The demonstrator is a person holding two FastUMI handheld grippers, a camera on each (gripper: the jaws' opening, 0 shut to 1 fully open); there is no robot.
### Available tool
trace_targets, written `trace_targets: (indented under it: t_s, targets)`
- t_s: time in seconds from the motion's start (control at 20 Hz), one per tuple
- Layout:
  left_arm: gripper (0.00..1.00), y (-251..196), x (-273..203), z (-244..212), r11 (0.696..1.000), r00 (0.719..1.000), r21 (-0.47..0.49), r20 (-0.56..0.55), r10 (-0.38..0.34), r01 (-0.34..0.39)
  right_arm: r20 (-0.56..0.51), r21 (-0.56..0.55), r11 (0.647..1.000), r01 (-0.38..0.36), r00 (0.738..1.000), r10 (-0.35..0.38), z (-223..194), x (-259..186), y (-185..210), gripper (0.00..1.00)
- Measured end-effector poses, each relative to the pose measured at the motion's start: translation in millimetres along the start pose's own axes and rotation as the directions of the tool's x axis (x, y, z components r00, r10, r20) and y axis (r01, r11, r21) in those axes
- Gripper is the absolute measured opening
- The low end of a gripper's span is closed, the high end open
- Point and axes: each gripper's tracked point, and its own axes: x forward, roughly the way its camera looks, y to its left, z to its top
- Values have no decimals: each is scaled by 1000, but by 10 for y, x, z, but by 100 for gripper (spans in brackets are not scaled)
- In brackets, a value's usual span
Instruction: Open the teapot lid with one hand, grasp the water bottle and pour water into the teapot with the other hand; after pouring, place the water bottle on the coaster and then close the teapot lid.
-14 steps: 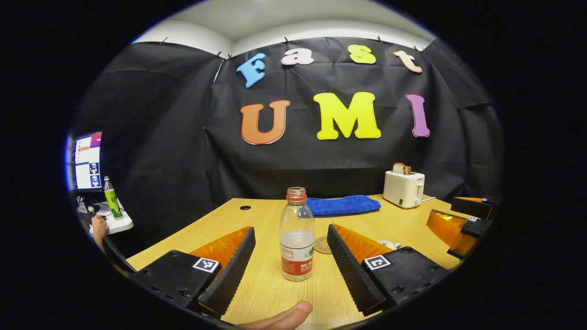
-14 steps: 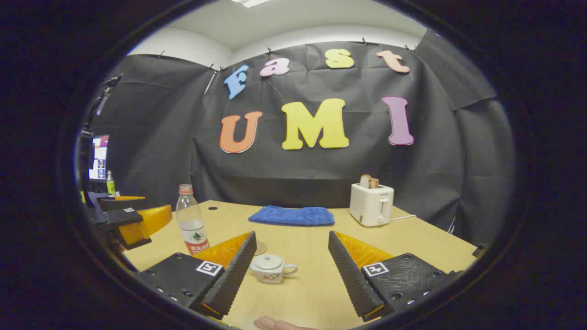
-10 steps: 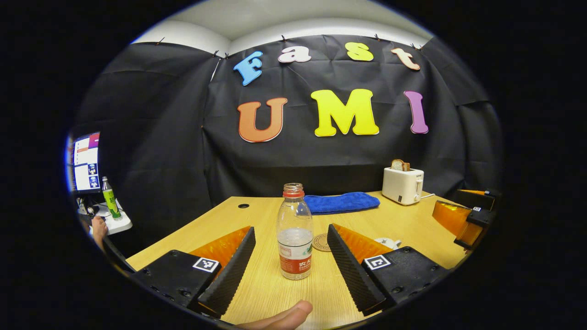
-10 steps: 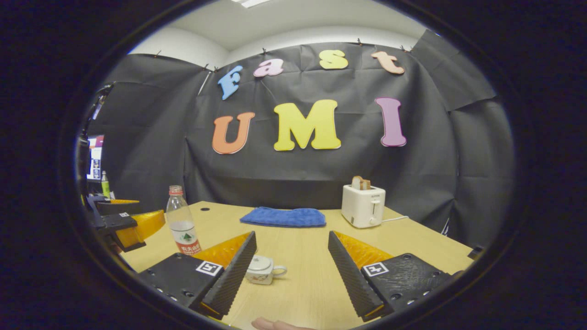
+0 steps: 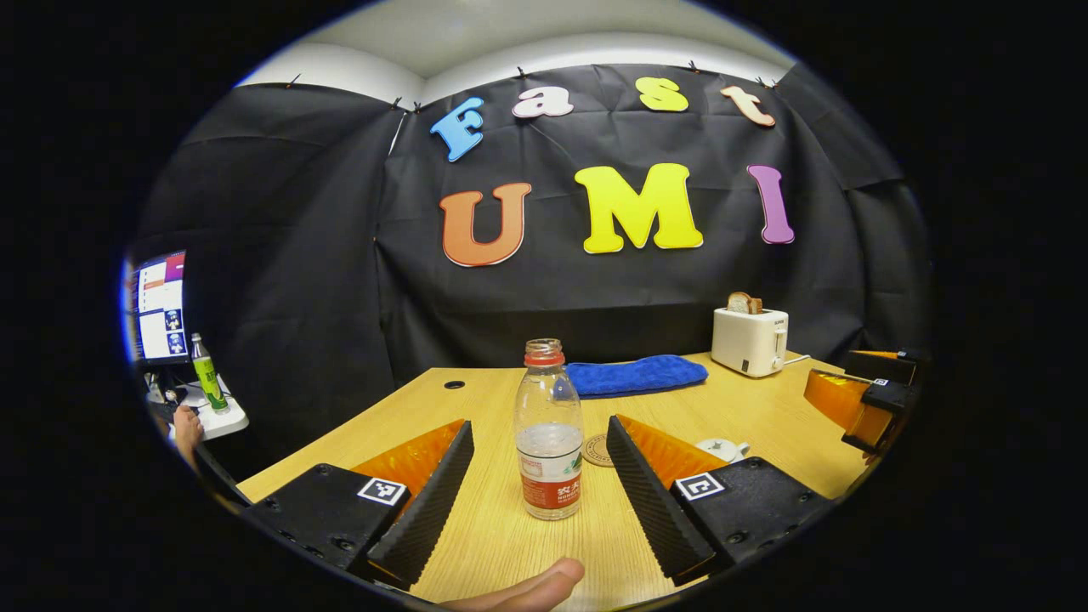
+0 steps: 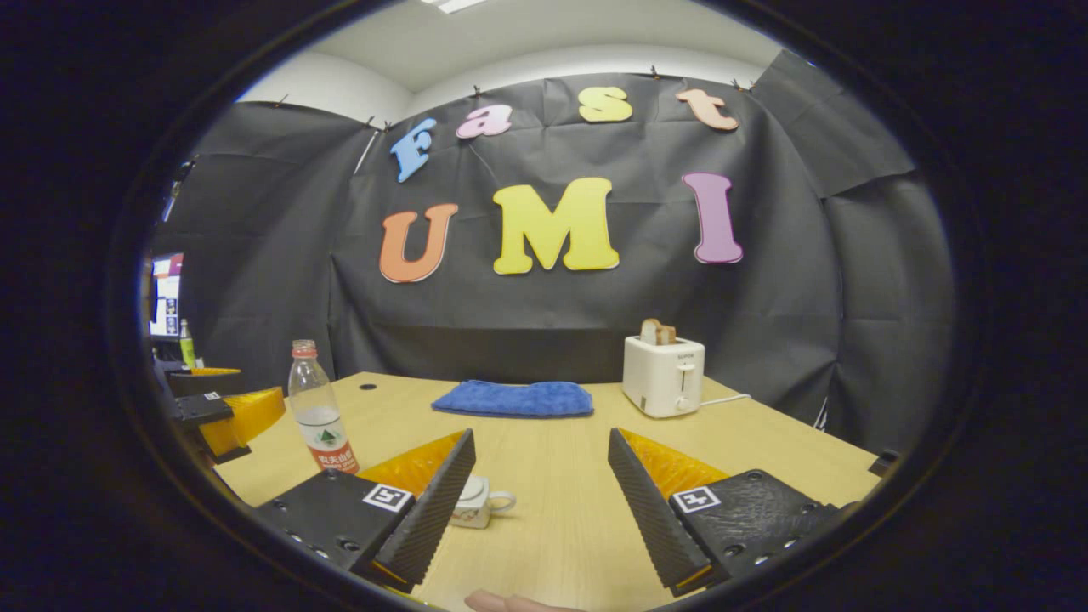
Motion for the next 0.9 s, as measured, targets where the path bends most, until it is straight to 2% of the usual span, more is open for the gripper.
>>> trace_targets:
  t_s: [0.2, 0.4, 0.75, 0.85, 0.9]
  targets:
    - [99, 17, 21, 1, 1000, 1000, -17, 5, 7, -7, -15, 3, 1000, -13, 1000, 13, -129, 106, 67, 95]
    - [99, 66, 65, -74, 999, 1000, -29, -18, 23, -24, -60, 40, 997, -65, 996, 68, -341, 254, 300, 96]
    - [99, 67, 127, -207, 1000, 998, 0, -54, 29, -29, -61, -58, 993, -101, 993, 98, -491, 511, 548, 96]
    - [99, 62, 150, -262, 999, 997, 3, -69, 32, -32, -58, -86, 993, -86, 995, 81, -548, 591, 566, 97]
    - [99, 62, 164, -293, 999, 996, 4, -78, 33, -33, -62, -91, 992, -87, 995, 82, -581, 628, 601, 95]
